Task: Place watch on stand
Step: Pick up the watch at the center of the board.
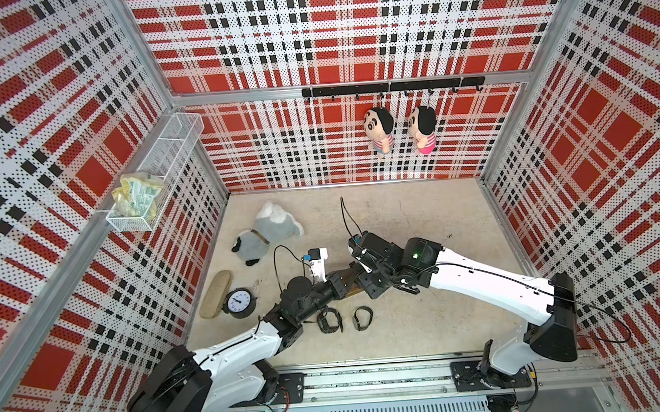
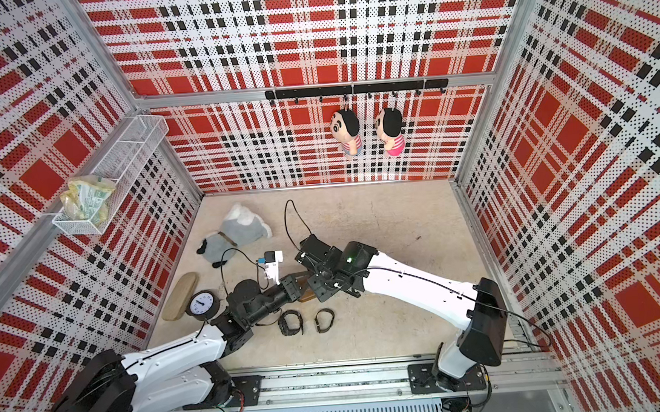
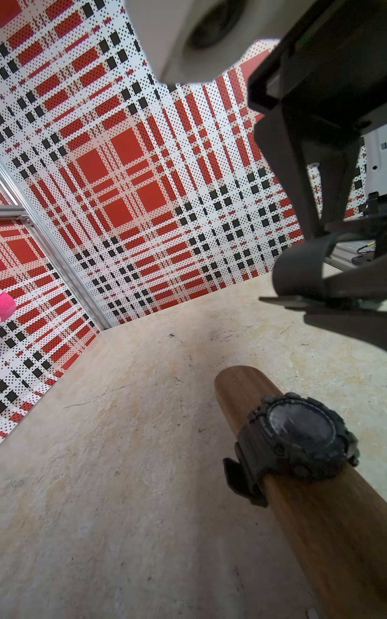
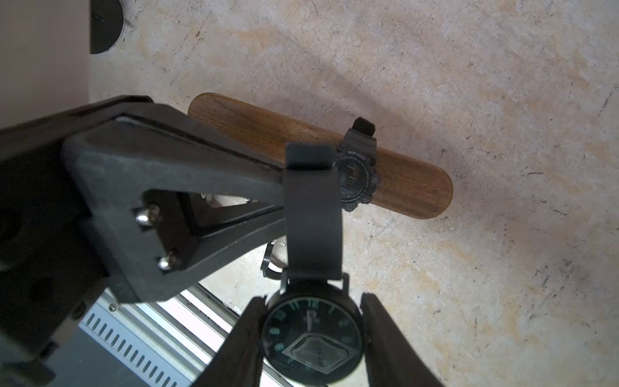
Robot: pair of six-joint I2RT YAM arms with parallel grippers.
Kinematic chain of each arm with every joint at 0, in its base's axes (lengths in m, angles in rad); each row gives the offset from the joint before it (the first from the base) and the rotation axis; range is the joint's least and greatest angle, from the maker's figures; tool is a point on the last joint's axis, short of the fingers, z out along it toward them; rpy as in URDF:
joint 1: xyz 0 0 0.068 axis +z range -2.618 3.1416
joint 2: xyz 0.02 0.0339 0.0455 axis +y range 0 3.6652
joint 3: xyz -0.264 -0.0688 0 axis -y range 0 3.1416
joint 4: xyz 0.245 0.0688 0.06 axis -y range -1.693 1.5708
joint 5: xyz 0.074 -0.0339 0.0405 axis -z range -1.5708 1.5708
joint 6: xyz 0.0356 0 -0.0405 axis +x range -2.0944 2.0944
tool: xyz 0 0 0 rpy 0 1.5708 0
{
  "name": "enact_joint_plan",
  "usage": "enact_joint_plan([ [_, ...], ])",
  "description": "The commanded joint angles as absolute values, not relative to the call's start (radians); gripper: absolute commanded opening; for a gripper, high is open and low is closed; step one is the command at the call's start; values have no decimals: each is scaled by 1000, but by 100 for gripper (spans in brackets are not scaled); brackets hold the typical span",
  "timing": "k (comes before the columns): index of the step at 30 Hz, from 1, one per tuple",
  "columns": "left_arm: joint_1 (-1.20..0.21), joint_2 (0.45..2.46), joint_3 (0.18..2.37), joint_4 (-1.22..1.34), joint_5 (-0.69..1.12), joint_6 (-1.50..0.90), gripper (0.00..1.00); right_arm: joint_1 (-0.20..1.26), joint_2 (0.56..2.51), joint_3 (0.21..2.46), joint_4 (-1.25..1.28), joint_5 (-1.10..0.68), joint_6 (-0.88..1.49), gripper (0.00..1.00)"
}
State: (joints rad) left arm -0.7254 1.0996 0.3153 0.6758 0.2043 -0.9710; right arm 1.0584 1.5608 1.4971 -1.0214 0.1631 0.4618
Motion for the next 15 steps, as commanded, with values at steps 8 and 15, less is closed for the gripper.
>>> enact_joint_plan([
  [8, -732, 1096, 337, 667, 192, -942, 74, 1053, 1535, 1493, -1018, 199, 462, 37],
  [15, -727, 1090, 329, 651, 183, -940, 80, 993, 1518, 1475, -1012, 187, 437, 32],
])
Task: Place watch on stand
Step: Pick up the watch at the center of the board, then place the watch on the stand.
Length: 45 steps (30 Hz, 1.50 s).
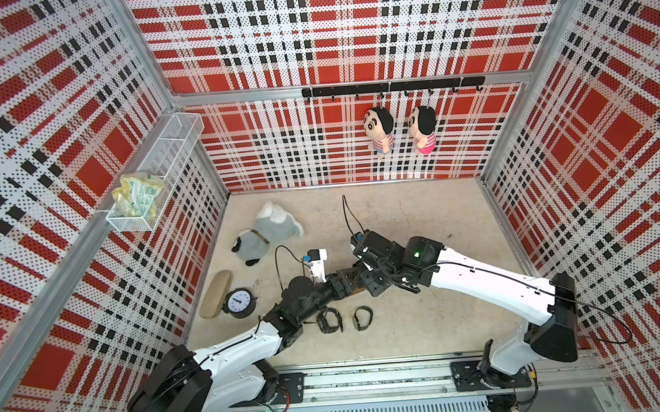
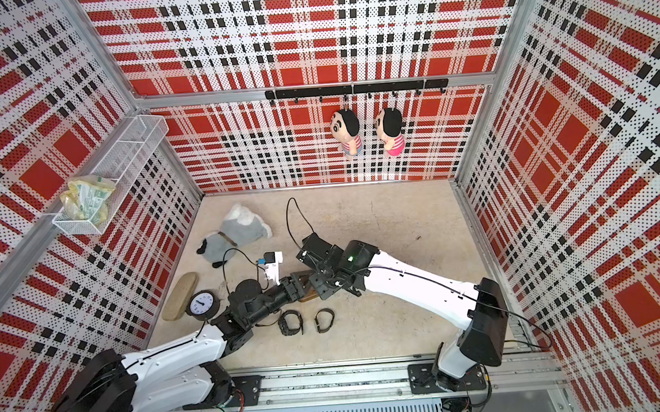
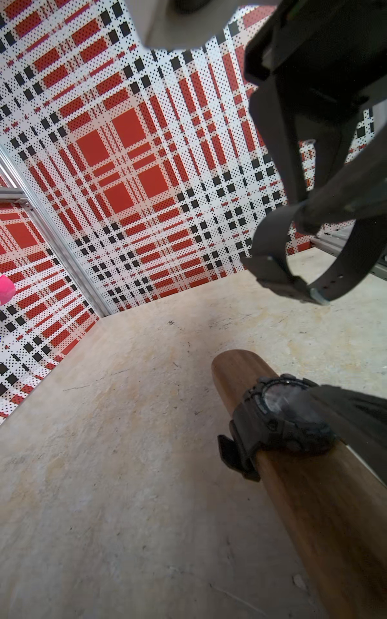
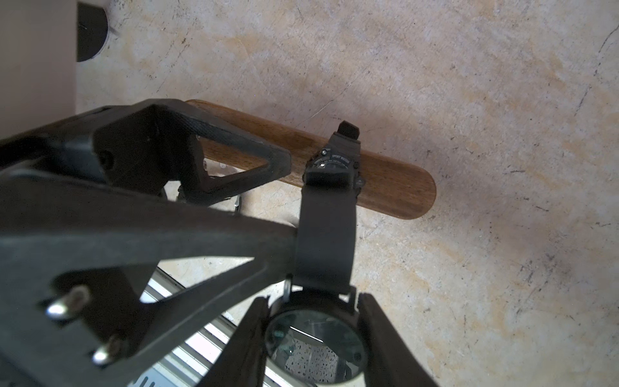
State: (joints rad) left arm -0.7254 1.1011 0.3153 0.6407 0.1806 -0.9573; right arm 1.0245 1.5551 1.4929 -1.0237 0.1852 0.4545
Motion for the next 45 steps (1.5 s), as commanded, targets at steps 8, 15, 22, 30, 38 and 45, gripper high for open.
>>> enact_joint_plan([
  [8, -702, 1036, 345, 545, 163, -891, 80, 864, 1466, 1409, -984, 153, 388, 30],
  [15, -685, 949, 360, 368, 121, -832, 79, 757, 1478, 1321, -923, 140, 340, 29],
  [22, -639, 792, 327, 208, 83, -816, 77, 680, 1528, 1248, -808, 103, 287, 28],
  [30, -585, 713, 293, 124, 102, -822, 76, 664, 1595, 1213, -695, 71, 243, 28],
  [38, -571, 724, 290, 98, 116, -822, 69, 665, 1622, 1187, -633, 56, 232, 28],
  [45, -568, 737, 288, 67, 108, -822, 58, 664, 1607, 1148, -587, 29, 226, 28],
])
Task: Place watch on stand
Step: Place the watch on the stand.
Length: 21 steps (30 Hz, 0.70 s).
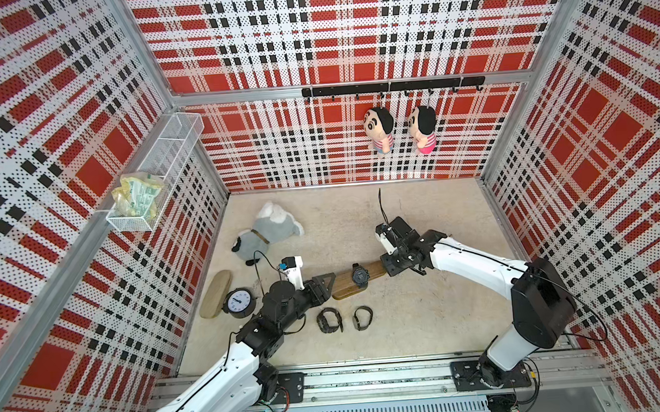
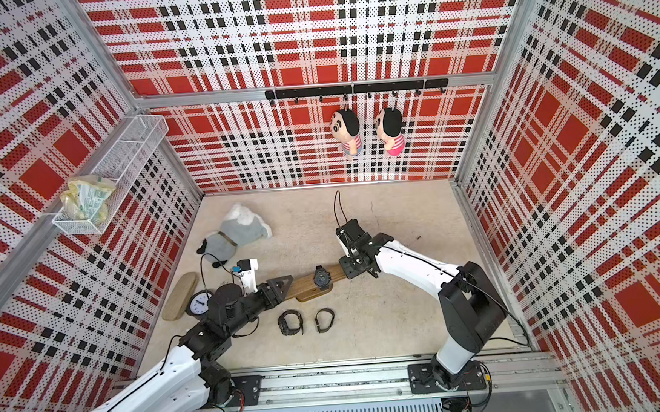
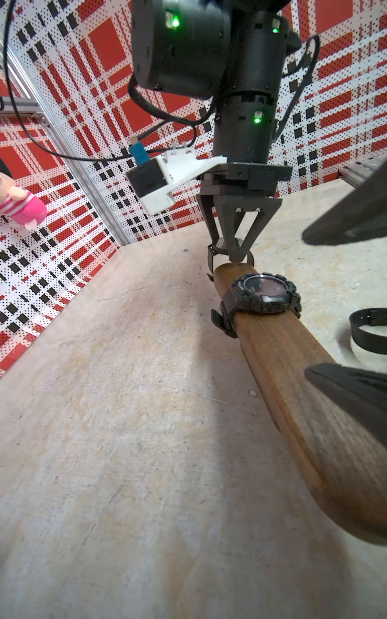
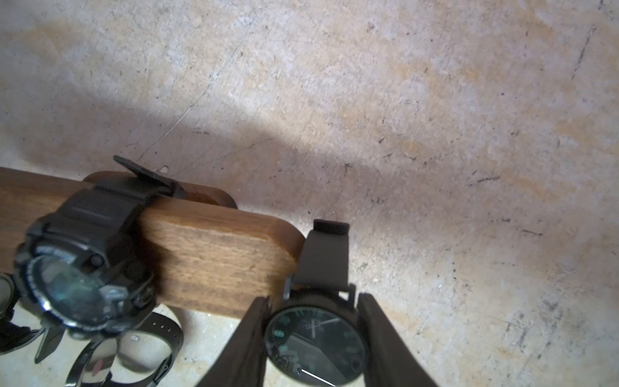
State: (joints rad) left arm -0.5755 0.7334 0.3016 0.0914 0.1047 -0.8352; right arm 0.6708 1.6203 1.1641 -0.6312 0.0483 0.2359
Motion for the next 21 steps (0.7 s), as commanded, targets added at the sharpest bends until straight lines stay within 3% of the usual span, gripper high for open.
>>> enact_joint_plan([
  [1, -566, 738, 288, 65, 107, -822, 57, 665, 1604, 1142, -580, 21, 224, 28],
  [21, -559, 837, 285, 92, 97, -839, 36, 711, 1591, 1144, -575, 49, 230, 30],
])
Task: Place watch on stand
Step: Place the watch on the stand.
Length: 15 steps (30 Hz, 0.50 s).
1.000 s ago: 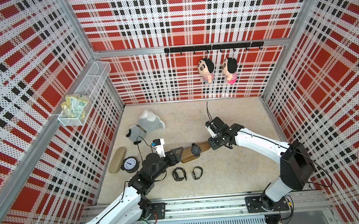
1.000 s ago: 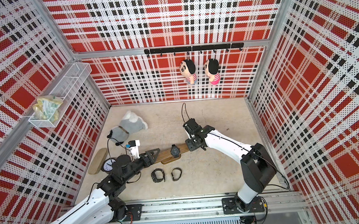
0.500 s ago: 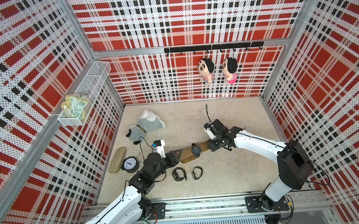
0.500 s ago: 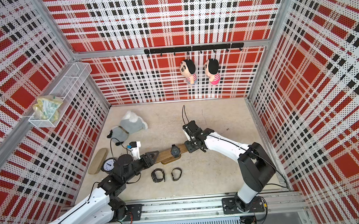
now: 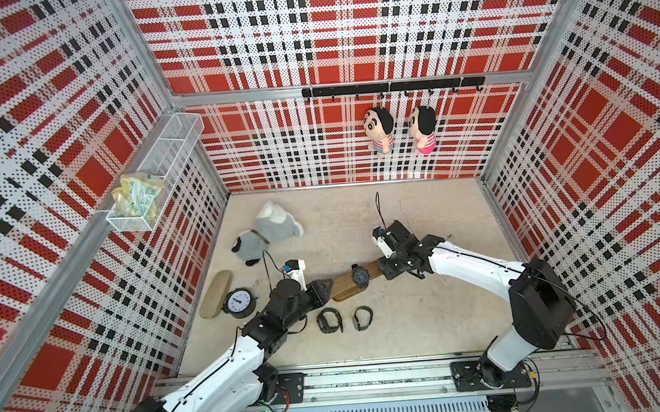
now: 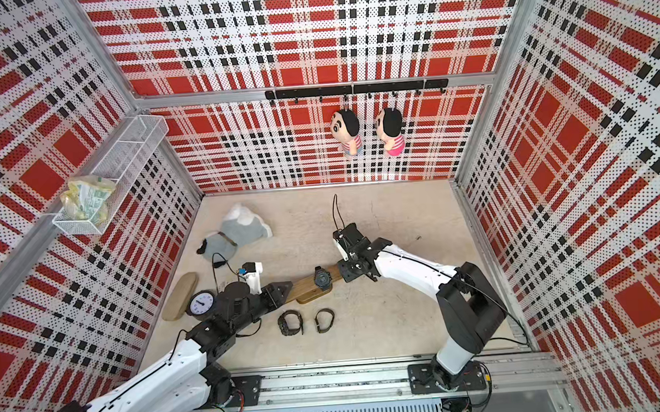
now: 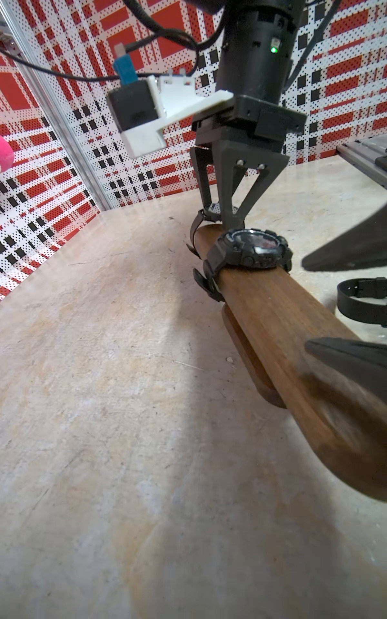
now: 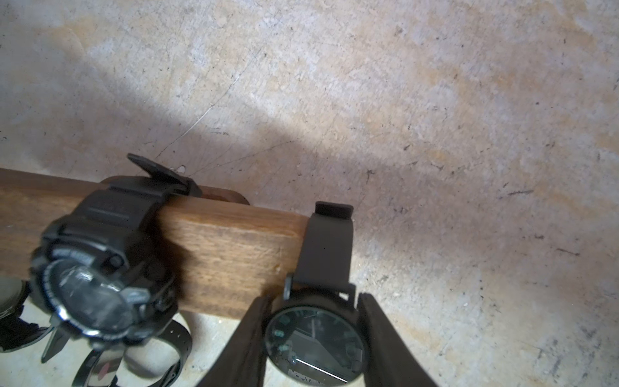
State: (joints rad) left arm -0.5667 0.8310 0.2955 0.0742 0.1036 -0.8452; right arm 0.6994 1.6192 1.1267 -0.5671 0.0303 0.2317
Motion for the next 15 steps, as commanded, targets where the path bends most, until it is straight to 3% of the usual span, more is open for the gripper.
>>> enact_joint_plan([
  [1, -558, 840, 285, 93, 97, -839, 36, 715, 1590, 1147, -577, 49, 230, 31],
  [15, -561, 888, 281, 136, 97, -841, 29, 765, 1609, 1179, -586, 57, 254, 34],
])
